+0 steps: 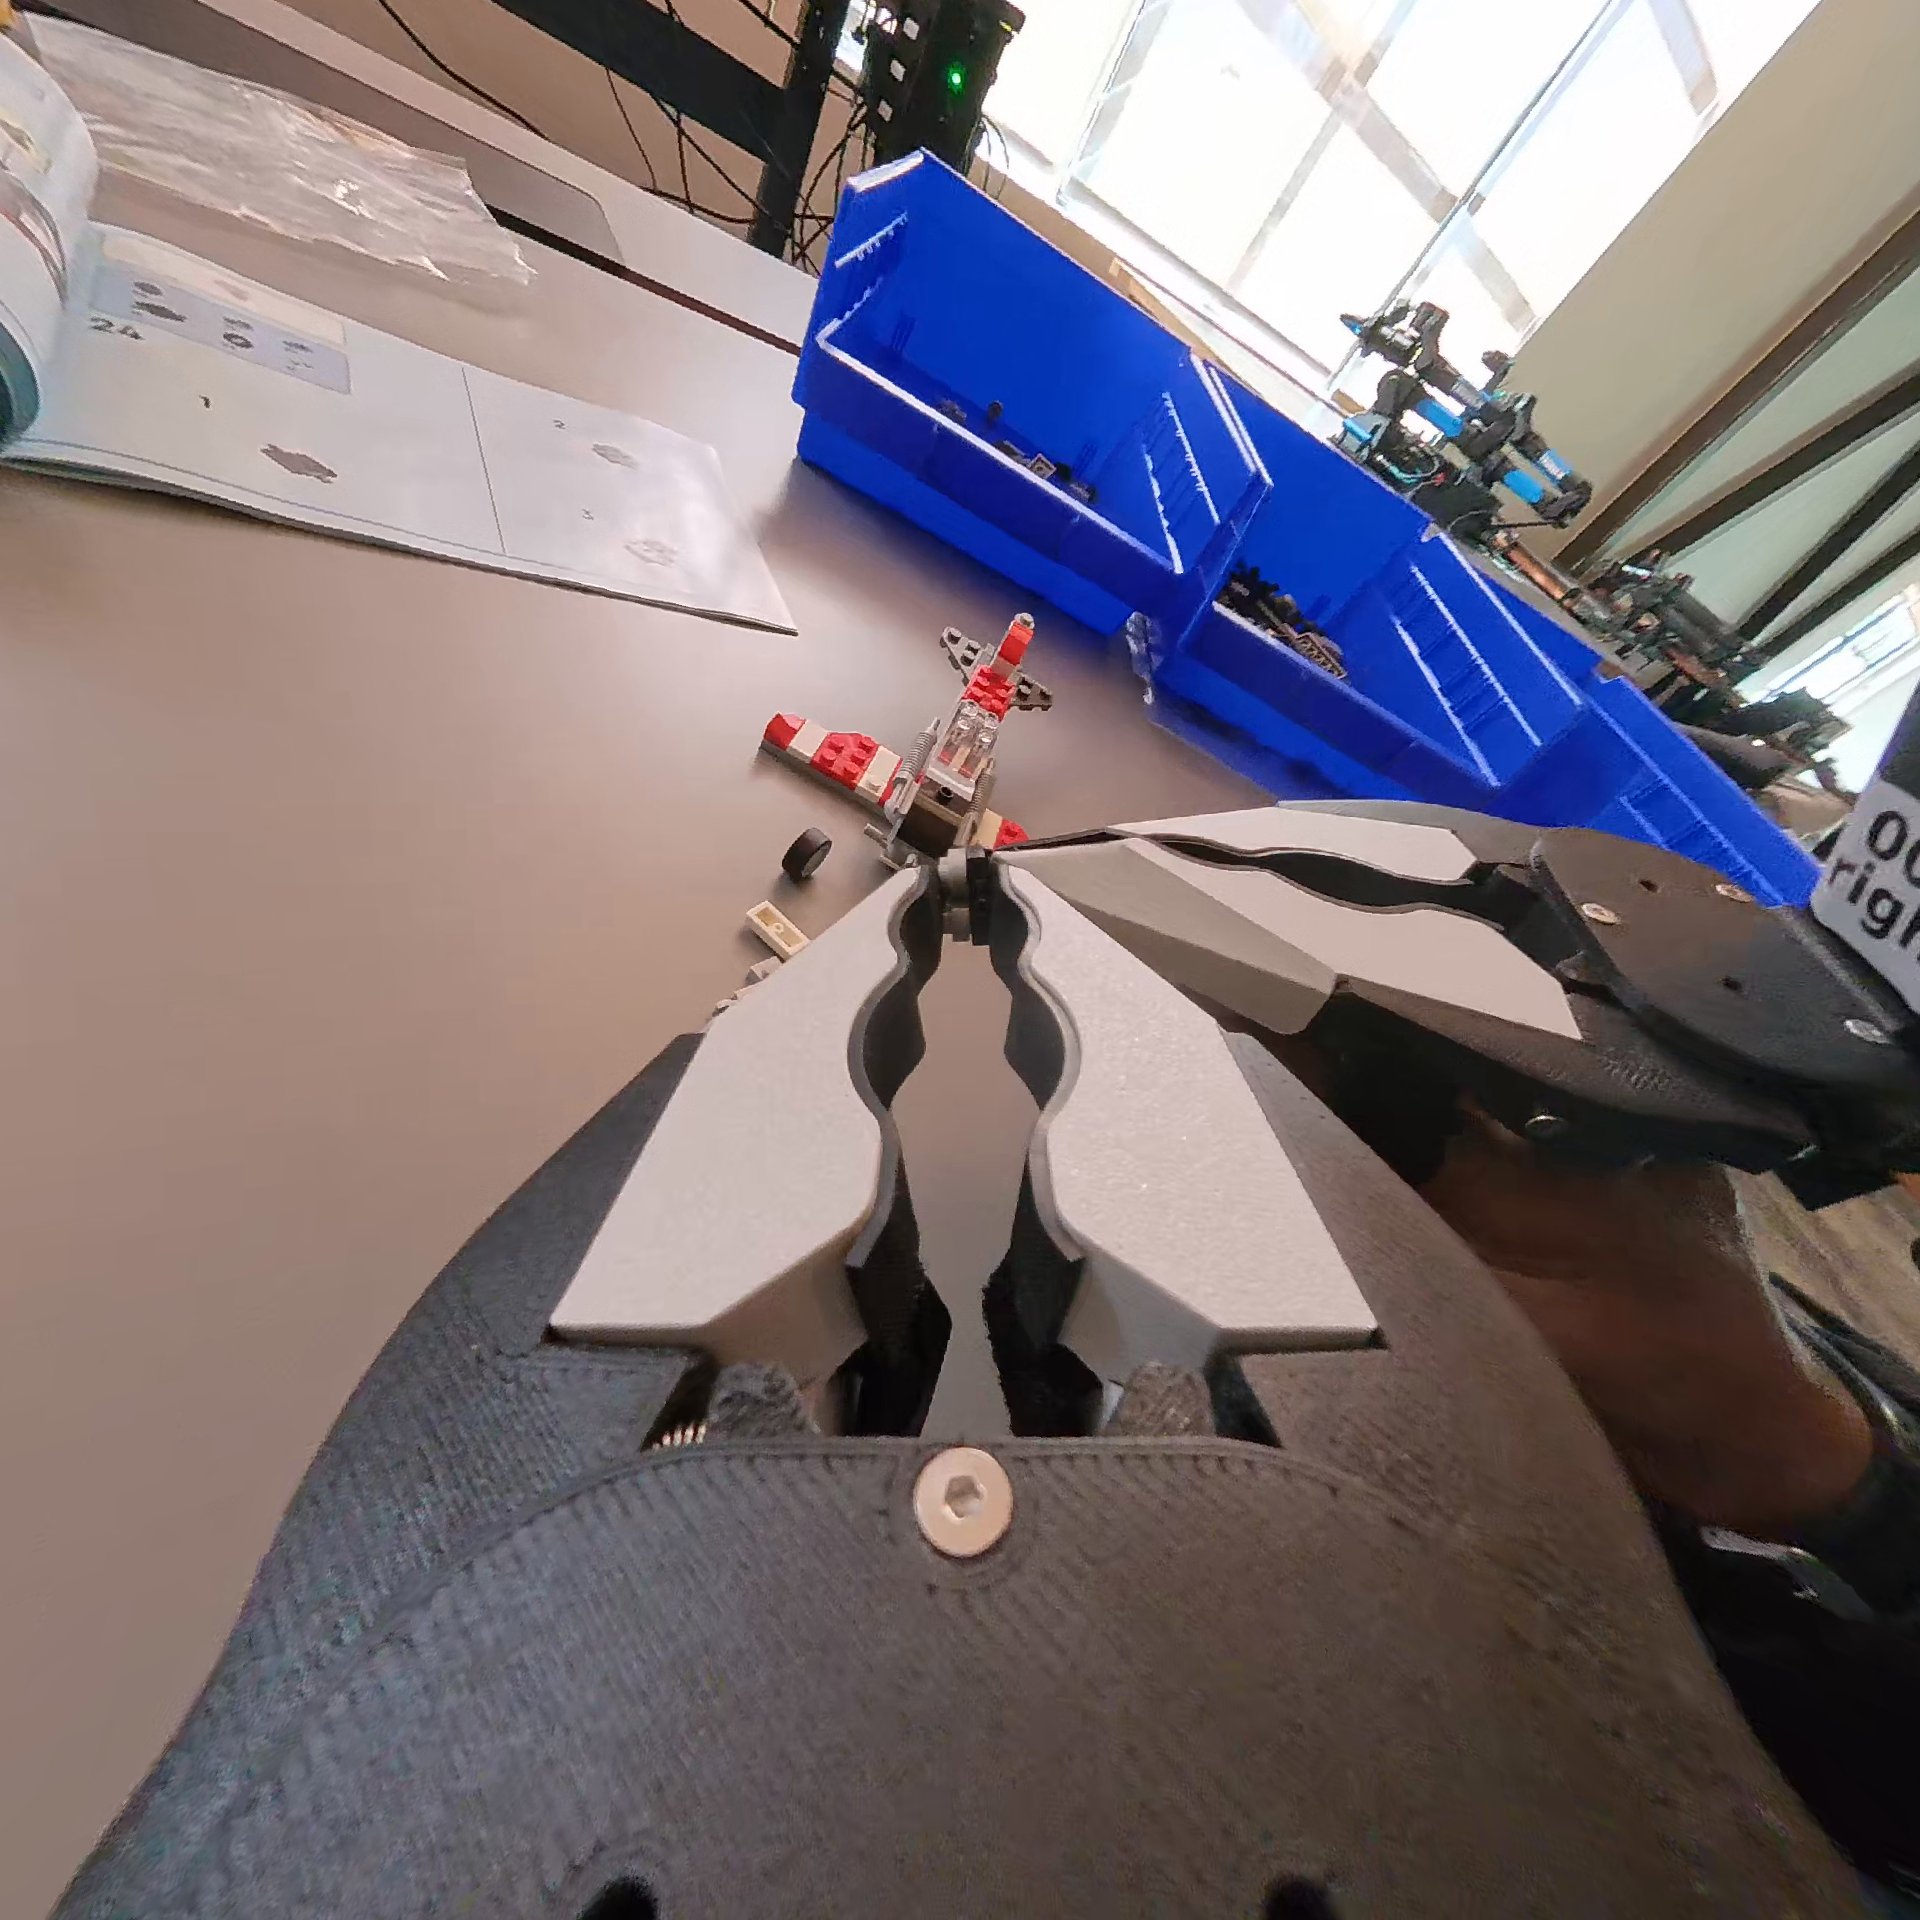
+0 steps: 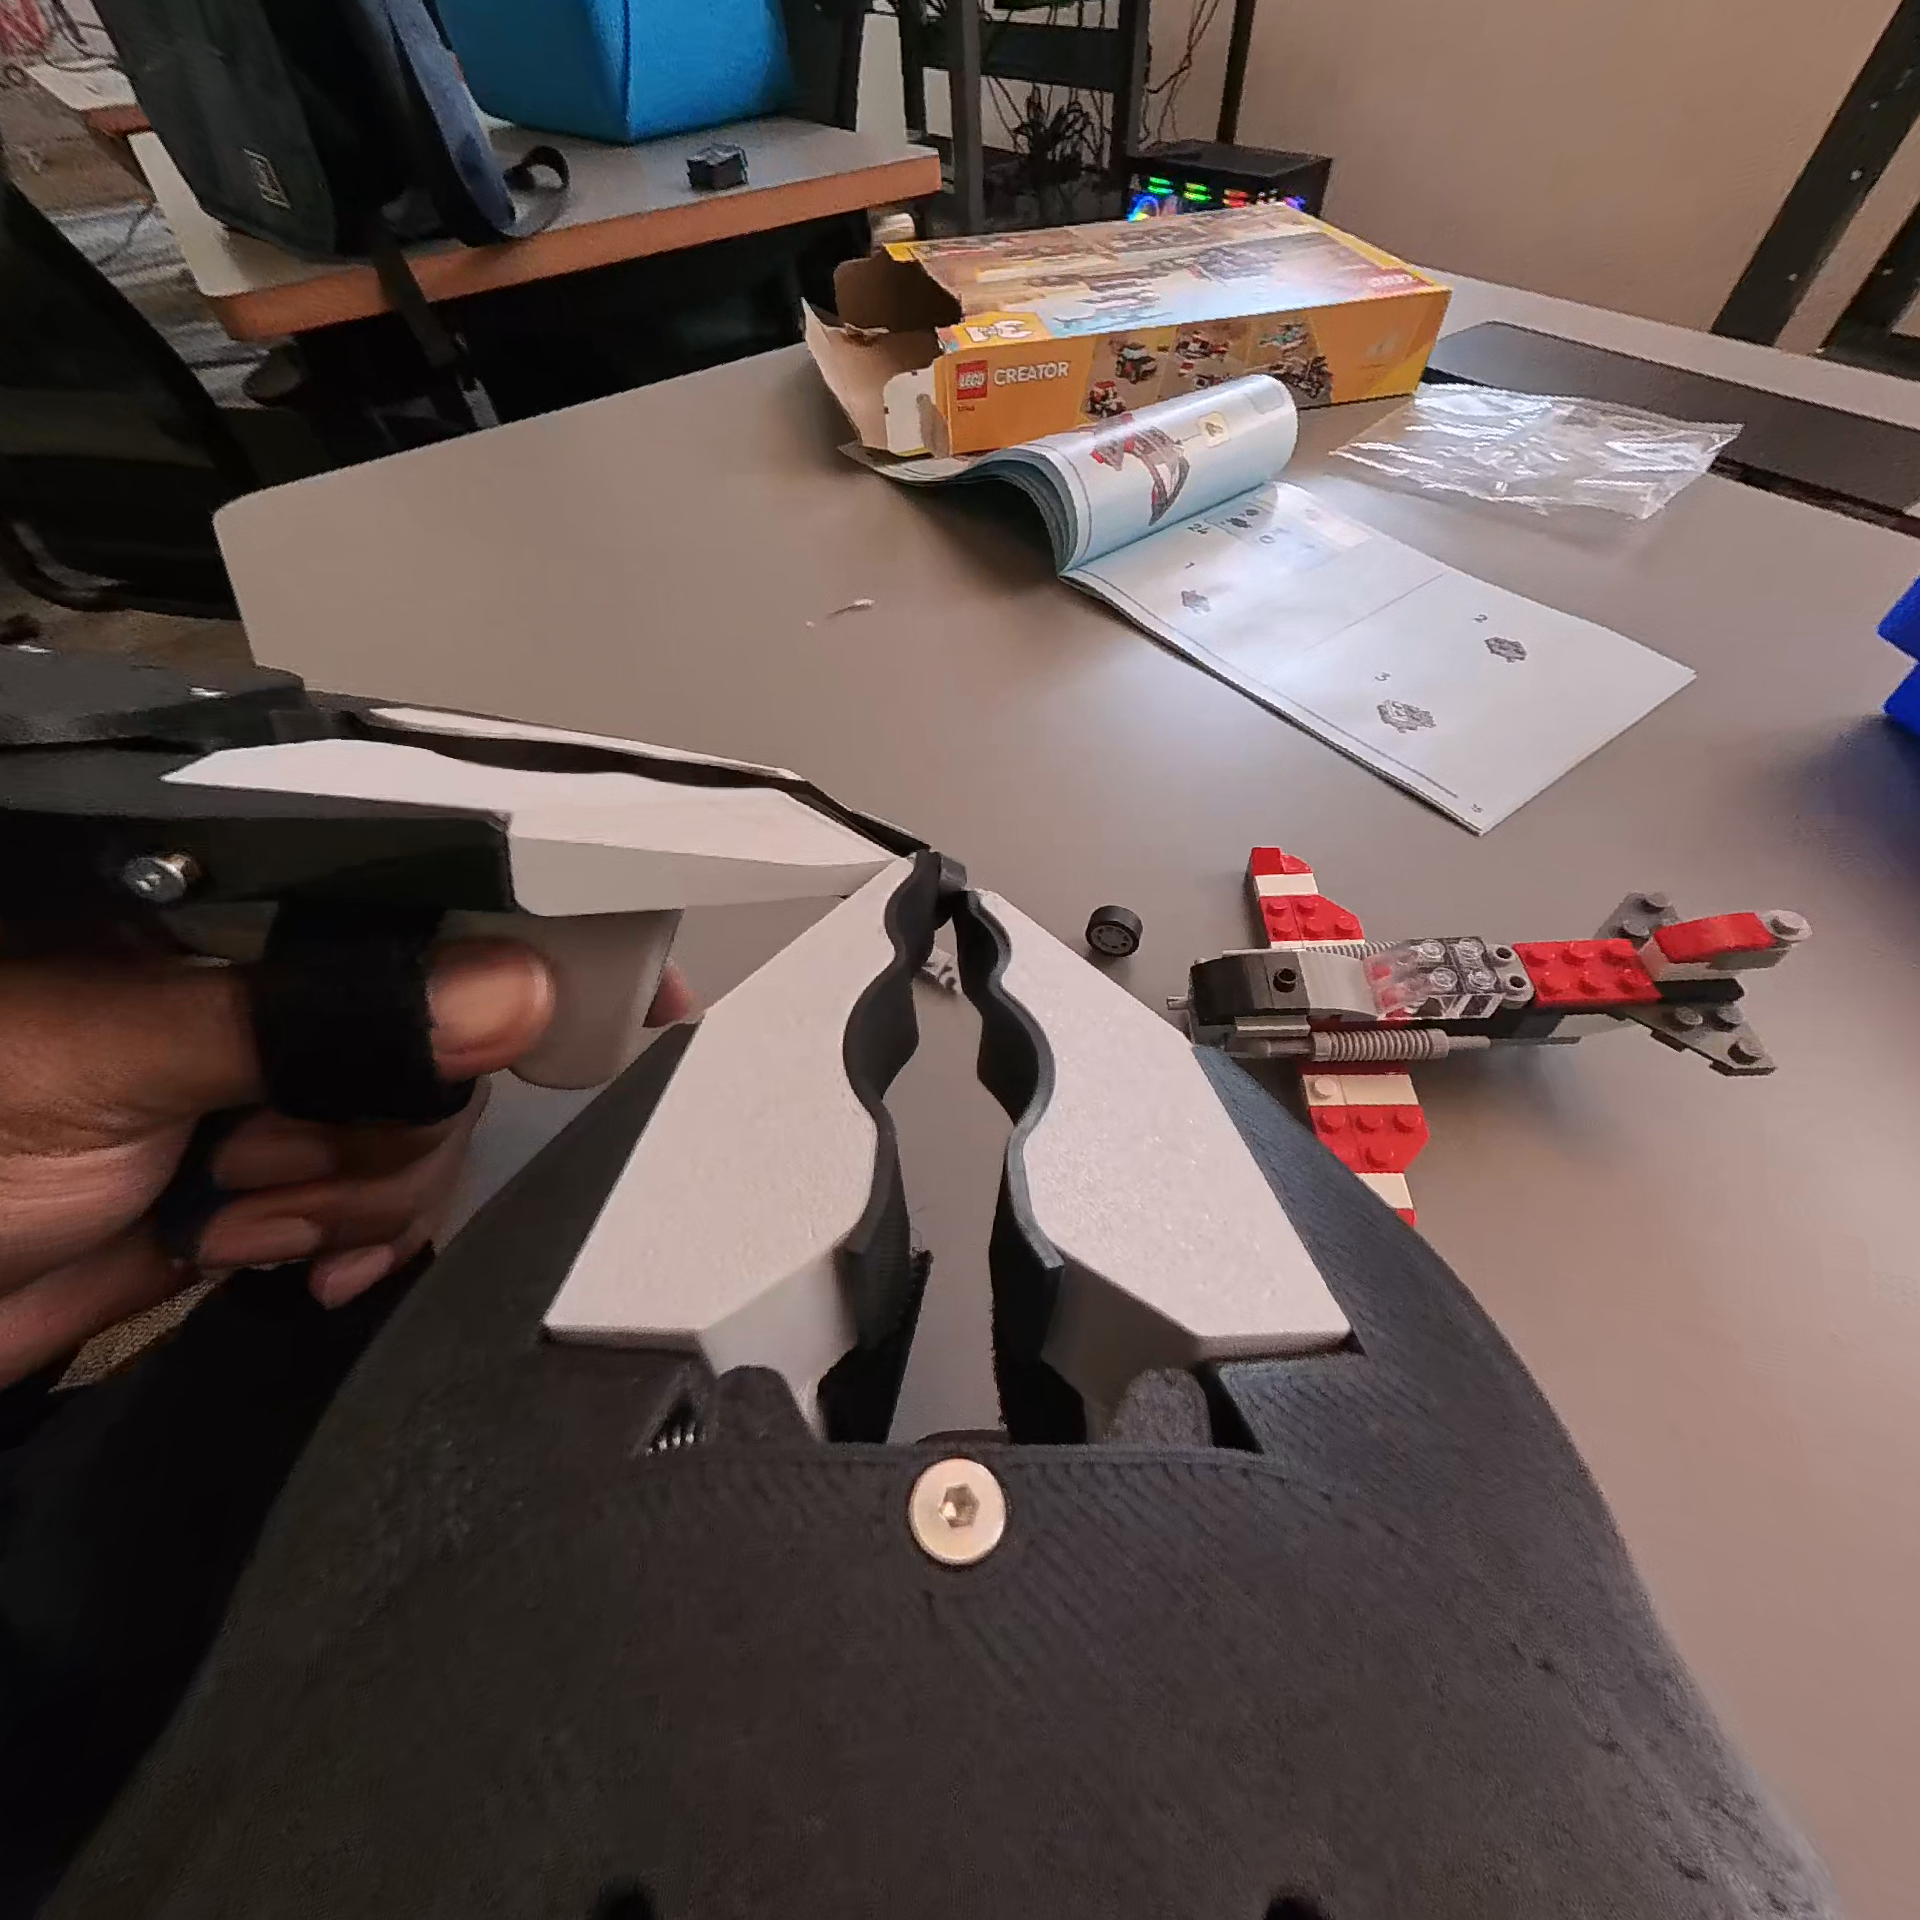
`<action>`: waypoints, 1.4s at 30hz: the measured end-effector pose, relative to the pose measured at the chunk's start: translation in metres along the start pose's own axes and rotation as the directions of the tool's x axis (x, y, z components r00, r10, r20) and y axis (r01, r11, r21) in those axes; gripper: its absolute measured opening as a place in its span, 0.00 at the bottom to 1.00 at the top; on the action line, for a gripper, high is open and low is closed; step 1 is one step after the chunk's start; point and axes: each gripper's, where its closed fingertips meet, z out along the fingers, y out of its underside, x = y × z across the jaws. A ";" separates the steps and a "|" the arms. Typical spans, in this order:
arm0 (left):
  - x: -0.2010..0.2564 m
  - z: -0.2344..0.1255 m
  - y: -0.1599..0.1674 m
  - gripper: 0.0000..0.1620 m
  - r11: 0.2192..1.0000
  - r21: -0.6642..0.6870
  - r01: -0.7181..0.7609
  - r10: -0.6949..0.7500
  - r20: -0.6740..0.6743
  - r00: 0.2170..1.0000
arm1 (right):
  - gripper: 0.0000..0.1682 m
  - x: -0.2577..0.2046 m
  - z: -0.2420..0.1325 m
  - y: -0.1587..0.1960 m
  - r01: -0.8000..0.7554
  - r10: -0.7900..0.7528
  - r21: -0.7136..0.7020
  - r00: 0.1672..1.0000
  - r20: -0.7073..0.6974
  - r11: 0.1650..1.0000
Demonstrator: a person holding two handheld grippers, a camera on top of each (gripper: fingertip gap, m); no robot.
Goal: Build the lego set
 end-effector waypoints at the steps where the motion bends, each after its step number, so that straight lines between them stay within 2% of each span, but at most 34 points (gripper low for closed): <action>1: 0.000 0.000 0.000 0.06 1.000 -0.002 -0.009 0.009 0.007 1.000 | 0.03 0.000 0.000 0.001 -0.001 0.001 -0.004 1.000 -0.005 1.000; 11: -0.002 0.003 0.004 0.06 0.999 -0.031 -0.031 0.032 0.029 0.999 | 0.03 0.002 0.002 0.007 -0.143 0.147 -0.054 0.987 0.061 0.988; 18: -0.004 0.002 0.004 0.06 0.997 -0.035 0.062 -0.062 -0.008 0.998 | 0.03 0.001 0.003 0.007 -0.030 0.031 -0.053 0.999 0.031 0.998; 21: -0.005 0.002 0.003 0.06 0.998 -0.032 0.060 -0.060 -0.002 0.998 | 0.03 0.000 0.004 0.007 0.006 -0.005 -0.059 1.000 0.013 0.998; 33: -0.001 0.004 0.004 0.06 0.995 -0.033 -0.095 0.097 0.065 0.993 | 0.03 0.003 0.003 0.010 -0.104 0.108 -0.072 0.992 0.059 0.992; 35: -0.001 0.004 0.005 0.06 0.997 -0.038 -0.072 0.073 0.051 0.996 | 0.03 0.003 0.002 0.011 -0.085 0.090 -0.076 0.995 0.054 0.993; 39: -0.004 0.003 0.004 0.06 0.997 -0.037 0.074 -0.074 0.001 0.997 | 0.03 0.002 0.004 0.010 -0.057 0.062 -0.082 0.997 0.050 0.995; 42: -0.004 0.002 0.002 0.06 1.000 -0.025 0.010 -0.010 0.026 1.000 | 0.03 0.001 0.005 0.008 -0.097 0.102 -0.080 0.993 0.063 0.992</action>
